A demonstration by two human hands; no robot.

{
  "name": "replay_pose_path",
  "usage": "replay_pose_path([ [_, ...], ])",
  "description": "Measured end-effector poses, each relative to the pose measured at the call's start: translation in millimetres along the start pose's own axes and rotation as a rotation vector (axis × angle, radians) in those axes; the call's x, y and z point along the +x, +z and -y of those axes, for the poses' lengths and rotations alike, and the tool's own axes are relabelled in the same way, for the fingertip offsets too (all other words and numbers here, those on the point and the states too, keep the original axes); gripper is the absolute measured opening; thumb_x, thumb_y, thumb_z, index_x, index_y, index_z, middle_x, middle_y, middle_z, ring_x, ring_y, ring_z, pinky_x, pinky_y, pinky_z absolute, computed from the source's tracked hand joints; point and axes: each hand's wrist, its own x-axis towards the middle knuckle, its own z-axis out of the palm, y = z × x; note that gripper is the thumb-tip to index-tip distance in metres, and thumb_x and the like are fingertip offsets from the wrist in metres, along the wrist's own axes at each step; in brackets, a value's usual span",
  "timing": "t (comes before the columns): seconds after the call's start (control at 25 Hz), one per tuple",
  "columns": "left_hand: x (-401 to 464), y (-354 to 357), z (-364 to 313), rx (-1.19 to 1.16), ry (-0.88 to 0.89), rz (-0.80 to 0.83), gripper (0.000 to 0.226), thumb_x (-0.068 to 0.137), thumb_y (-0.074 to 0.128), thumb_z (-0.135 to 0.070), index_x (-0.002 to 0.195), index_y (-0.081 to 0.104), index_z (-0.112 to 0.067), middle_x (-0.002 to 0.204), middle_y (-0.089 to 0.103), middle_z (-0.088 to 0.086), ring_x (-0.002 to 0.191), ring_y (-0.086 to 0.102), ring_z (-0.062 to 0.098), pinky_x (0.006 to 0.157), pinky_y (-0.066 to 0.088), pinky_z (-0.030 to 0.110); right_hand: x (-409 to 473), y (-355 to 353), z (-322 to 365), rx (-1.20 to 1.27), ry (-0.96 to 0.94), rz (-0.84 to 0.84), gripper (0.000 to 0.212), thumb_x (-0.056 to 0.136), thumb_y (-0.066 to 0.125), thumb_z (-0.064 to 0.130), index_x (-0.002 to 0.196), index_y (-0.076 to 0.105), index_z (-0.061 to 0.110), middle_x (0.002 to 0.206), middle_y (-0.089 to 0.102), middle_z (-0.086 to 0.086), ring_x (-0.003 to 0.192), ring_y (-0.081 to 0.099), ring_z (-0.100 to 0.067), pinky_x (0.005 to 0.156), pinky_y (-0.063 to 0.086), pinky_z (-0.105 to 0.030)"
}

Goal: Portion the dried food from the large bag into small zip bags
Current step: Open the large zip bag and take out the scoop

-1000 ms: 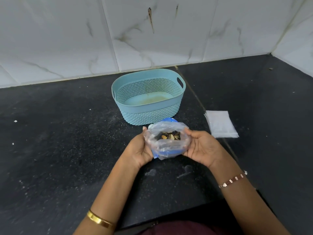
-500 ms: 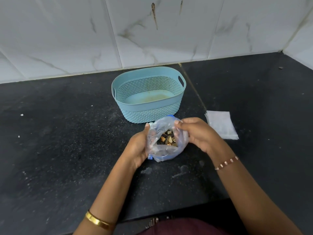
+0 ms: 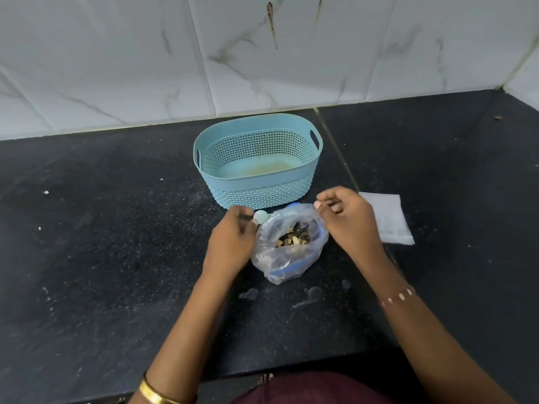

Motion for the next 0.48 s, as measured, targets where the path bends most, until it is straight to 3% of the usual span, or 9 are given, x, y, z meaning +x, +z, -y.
replay_pose_path([
  [0.08, -2.6, -3.0, -9.5, 0.014, 0.121, -0.014, 0.01, 0.088, 0.058, -0.022, 0.097, 0.055, -0.022, 0.082, 0.06, -0.006, 0.069, 0.058, 0.013, 0.066, 0.044, 0.028, -14.7, -6.9, 6.0, -0.021, -0.213, -0.004, 0.011, 0.083, 0.06, 0.004, 0.088, 0.069, 0.008, 0.084, 0.066, -0.004, 0.074, 0.057, -0.012, 0.069, 0.048, -0.021],
  [0.24, 4.0, 7.6, -16.6, 0.197, 0.312, 0.163, 0.023, 0.078, 0.07, -0.024, 0.072, 0.05, -0.032, 0.079, 0.052, -0.005, 0.054, 0.046, 0.007, 0.054, 0.035, 0.025, -37.3, -1.5, 1.7, -0.244, -0.345, 0.19, 0.017, 0.082, 0.055, 0.008, 0.088, 0.071, 0.007, 0.083, 0.069, -0.005, 0.083, 0.054, -0.021, 0.074, 0.049, -0.036],
  [0.48, 18.9, 12.3, -12.1, 0.157, 0.271, 0.015, 0.016, 0.08, 0.067, -0.007, 0.073, 0.059, -0.019, 0.068, 0.056, -0.013, 0.057, 0.051, 0.003, 0.061, 0.039, 0.024, -51.5, -11.1, -3.0, -0.411, -0.438, 0.384, 0.025, 0.077, 0.049, 0.022, 0.082, 0.073, 0.015, 0.074, 0.067, 0.004, 0.09, 0.052, -0.018, 0.084, 0.038, -0.032],
])
